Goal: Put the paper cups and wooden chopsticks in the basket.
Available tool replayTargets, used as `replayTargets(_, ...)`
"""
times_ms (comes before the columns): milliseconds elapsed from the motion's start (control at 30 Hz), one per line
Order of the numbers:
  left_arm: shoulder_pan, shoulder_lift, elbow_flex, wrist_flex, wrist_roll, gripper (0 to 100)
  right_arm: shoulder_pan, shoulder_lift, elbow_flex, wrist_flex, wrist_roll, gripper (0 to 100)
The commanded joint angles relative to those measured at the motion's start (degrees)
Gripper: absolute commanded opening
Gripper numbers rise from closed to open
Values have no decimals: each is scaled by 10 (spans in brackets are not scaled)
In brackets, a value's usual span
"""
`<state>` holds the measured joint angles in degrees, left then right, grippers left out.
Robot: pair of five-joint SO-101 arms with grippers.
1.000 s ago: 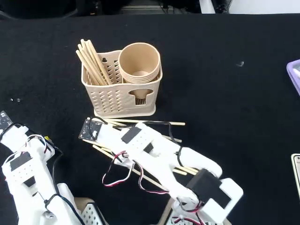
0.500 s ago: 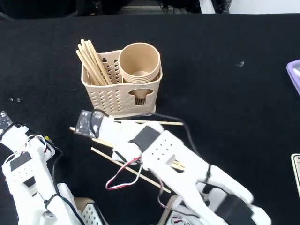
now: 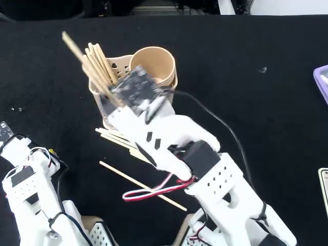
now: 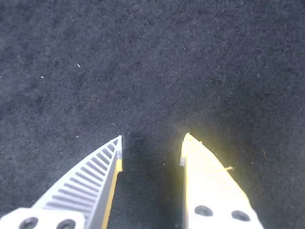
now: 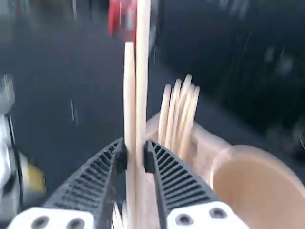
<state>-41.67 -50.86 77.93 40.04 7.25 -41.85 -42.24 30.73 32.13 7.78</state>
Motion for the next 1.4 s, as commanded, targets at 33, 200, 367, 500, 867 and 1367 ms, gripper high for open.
replayTargets(33, 5, -8, -14, -8, -1, 205, 13, -2, -32, -188, -23, 11)
replayTargets(200, 5, -8, -14, -8, -1, 205, 14, 66, -47, -287, -23, 11)
replayTargets(367, 5, -8, -14, -8, -1, 205, 25, 124, -109, -301, -23, 11)
replayTargets(500, 5, -8, -14, -8, -1, 205, 62, 165, -140, -301, -25, 11)
replayTargets(867, 5, -8, -15, -8, -1, 205, 64, 185, -98, -145, -27, 149)
replayTargets(1367, 5, -8, -14, -8, -1, 205, 61, -123, -52, 395, 23, 166)
